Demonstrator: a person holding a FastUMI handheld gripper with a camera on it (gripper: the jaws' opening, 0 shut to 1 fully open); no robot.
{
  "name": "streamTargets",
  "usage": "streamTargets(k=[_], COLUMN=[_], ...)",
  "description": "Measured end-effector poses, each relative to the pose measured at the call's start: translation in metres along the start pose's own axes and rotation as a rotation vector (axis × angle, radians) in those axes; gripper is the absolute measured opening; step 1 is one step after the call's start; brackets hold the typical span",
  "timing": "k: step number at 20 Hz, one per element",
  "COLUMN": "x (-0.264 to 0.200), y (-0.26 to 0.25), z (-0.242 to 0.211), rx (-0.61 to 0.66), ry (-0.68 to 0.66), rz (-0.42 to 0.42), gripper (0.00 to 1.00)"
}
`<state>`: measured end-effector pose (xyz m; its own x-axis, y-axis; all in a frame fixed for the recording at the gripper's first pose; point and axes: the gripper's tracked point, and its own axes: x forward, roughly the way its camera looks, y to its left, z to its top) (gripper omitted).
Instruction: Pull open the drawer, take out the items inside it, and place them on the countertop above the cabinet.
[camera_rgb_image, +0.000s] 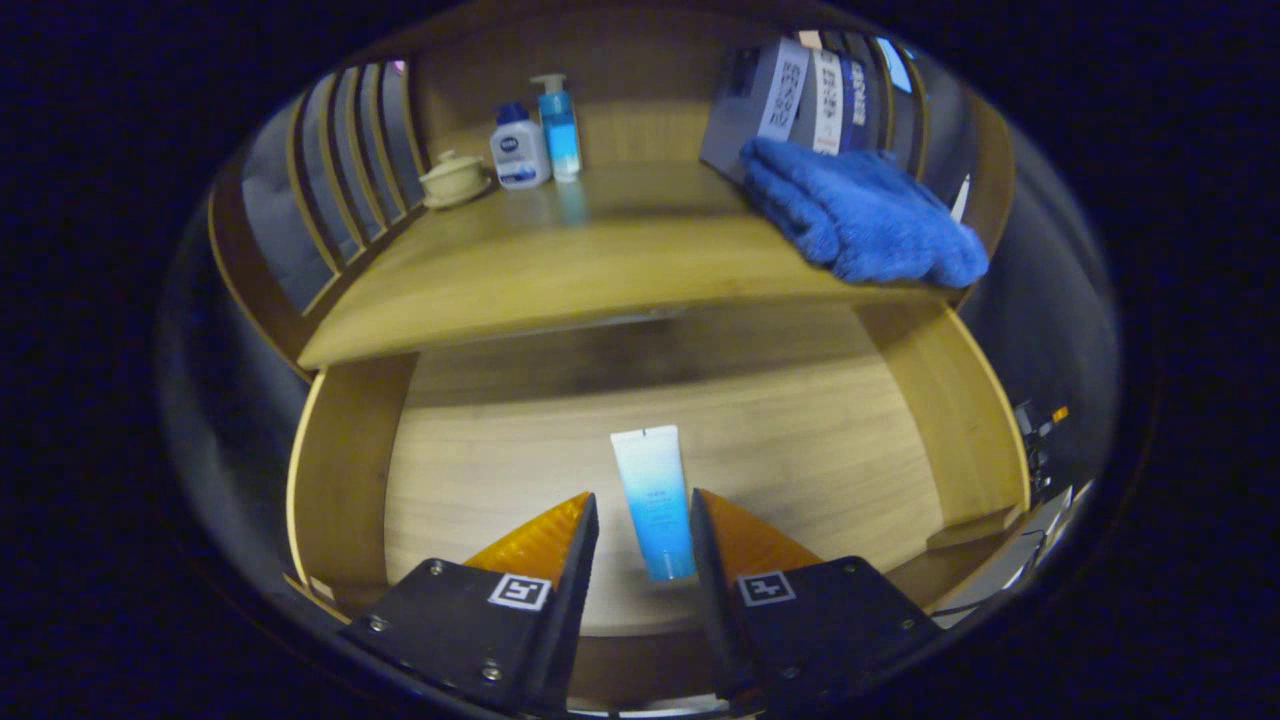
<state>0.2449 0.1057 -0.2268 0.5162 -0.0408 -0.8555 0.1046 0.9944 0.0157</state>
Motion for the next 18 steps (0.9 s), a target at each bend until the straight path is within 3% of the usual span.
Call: streamTargets(k=[8,10,15,18], x=[0.037,0.049,0.036,0.004], y=[-0.009,-0.010,-0.006,0.000], z=[-0.024,-0.030,-0.016,0.016], rx=[-0.037,-0.040,-0.060,-0.048], ry=[0.192,0.239,0.115,-0.033], rz=[-0.054,-0.055,-0.029,-0.007], gripper=[0.58,0.51,0.30,0.30])
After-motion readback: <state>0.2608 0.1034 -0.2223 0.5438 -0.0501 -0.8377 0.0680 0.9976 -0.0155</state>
